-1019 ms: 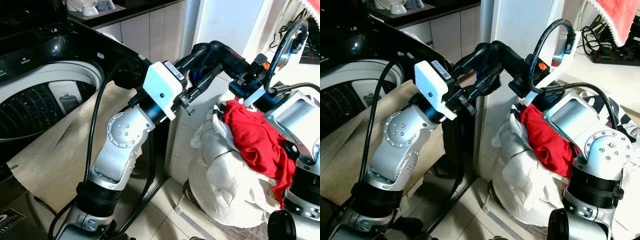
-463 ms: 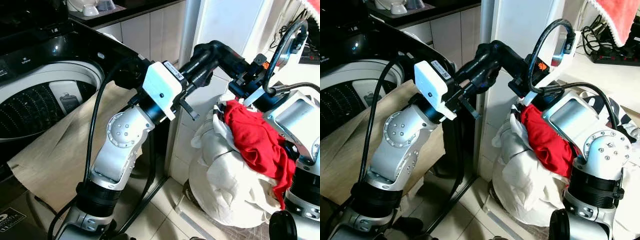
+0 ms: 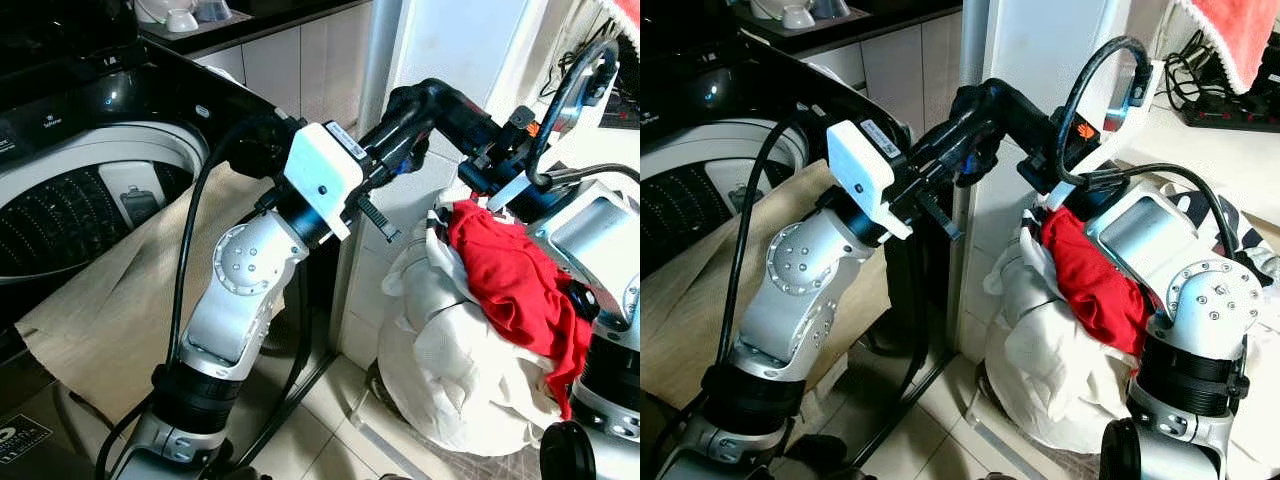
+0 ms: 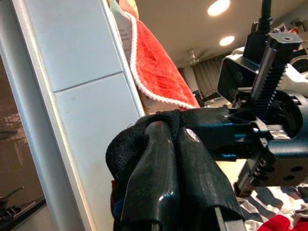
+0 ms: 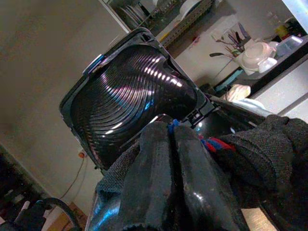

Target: Clothes washing

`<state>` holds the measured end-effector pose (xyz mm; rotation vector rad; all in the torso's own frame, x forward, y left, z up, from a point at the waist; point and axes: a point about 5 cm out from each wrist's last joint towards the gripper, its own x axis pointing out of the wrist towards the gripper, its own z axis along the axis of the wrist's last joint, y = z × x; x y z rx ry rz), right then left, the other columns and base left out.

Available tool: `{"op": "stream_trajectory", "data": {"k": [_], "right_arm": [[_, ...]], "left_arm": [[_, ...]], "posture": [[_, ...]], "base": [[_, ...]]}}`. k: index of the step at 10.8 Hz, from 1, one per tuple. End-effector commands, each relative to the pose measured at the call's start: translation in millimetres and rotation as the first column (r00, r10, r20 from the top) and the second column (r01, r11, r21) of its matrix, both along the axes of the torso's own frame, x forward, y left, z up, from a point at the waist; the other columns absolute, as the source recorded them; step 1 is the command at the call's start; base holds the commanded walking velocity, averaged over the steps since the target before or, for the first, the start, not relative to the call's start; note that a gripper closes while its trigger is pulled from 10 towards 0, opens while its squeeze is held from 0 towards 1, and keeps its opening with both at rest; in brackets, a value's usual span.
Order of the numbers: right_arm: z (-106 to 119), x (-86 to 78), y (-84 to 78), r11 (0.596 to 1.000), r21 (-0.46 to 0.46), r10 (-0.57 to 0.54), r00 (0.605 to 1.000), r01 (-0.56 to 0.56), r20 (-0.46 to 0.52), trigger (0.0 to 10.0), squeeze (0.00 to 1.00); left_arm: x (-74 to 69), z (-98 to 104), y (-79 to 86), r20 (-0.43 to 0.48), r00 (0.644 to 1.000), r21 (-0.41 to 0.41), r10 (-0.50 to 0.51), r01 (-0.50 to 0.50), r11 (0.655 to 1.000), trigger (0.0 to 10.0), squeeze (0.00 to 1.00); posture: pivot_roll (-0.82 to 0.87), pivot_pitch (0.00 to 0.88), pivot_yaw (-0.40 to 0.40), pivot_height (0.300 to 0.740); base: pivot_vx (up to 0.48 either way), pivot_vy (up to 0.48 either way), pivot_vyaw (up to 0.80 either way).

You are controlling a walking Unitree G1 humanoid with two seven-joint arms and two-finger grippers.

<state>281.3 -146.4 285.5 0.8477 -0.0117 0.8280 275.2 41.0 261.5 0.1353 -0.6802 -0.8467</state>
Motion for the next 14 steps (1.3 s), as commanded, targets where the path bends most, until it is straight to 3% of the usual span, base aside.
{"op": "stream_trajectory", "data": {"k": [1,2,3,6,7,8,10,12,13,14], "right_arm": [[4,-4.8,-0.1,1.000,-0.006,0.004,1.000,-0.003,0.030,0.0,0.00],[4,-3.4,-0.7,0.999,-0.044,-0.027,0.998,0.029,0.049,6.1,0.00],[5,-2.7,-0.5,1.000,-0.020,-0.018,0.999,0.019,0.049,10.0,1.00],[6,-4.3,-0.8,1.000,-0.020,-0.015,0.998,0.016,0.067,10.0,1.00],[7,-5.0,-1.4,0.999,-0.037,-0.029,0.996,0.033,0.084,10.0,0.39],[10,-8.8,-1.3,0.999,-0.032,-0.012,0.994,0.016,0.113,10.0,0.00],[9,-13.2,-0.8,0.997,-0.079,0.012,0.991,-0.001,0.136,10.0,0.00],[5,-12.8,-0.6,0.996,-0.085,-0.001,0.992,0.012,0.126,10.0,0.00],[4,-17.1,3.9,0.989,-0.148,0.025,0.988,-0.002,0.156,10.0,0.00],[2,-21.3,10.1,0.978,-0.207,0.064,0.982,-0.026,0.179,10.0,0.00]], "left_arm": [[2.8,3,0.3,-0.001,1.000,-0.012,0.003,-0.003,1.000,0.0,0.00],[4.0,4,1.4,0.000,1.000,-0.016,0.008,-0.008,1.000,0.0,0.00],[4.0,4,1.2,-0.001,1.000,-0.016,0.009,-0.009,1.000,0.0,0.00],[6.2,5,5.8,0.001,0.999,-0.023,0.034,-0.034,0.999,0.0,0.00],[9.1,6,10.0,0.008,0.998,-0.024,0.063,-0.063,0.998,0.0,0.00],[14.6,7,17.8,0.022,0.992,-0.017,0.125,-0.125,0.992,0.0,0.00],[33.9,22,48.5,0.057,0.933,-0.048,0.356,-0.353,0.934,0.0,0.00],[45.1,26,74.0,0.078,0.876,-0.045,0.476,-0.474,0.880,0.0,0.00],[59.8,39,116.6,0.162,0.681,-0.039,0.714,-0.719,0.694,0.0,0.00],[67.2,43,138.6,0.191,0.553,-0.033,0.811,-0.822,0.568,0.0,0.00]], "posture": [[-0.11,0.000,-0.002,0.740],[-0.11,0.000,-0.001,0.740],[-0.11,0.000,-0.001,0.740],[-0.11,0.000,0.003,0.740],[-0.11,0.000,0.003,0.740],[-0.11,0.000,0.004,0.740],[-0.11,0.000,0.008,0.740],[-0.10,0.000,0.009,0.740],[-0.10,0.000,0.009,0.740],[-0.10,0.000,0.008,0.740]], "base": [[0.000,0.000,0.00],[0.000,0.000,0.00],[0.000,0.000,0.00],[0.000,0.000,0.00],[0.000,0.000,0.00],[0.000,0.000,0.00],[0.000,0.000,0.00],[0.000,0.000,0.00],[0.000,0.000,0.00],[0.000,0.000,0.00]]}}
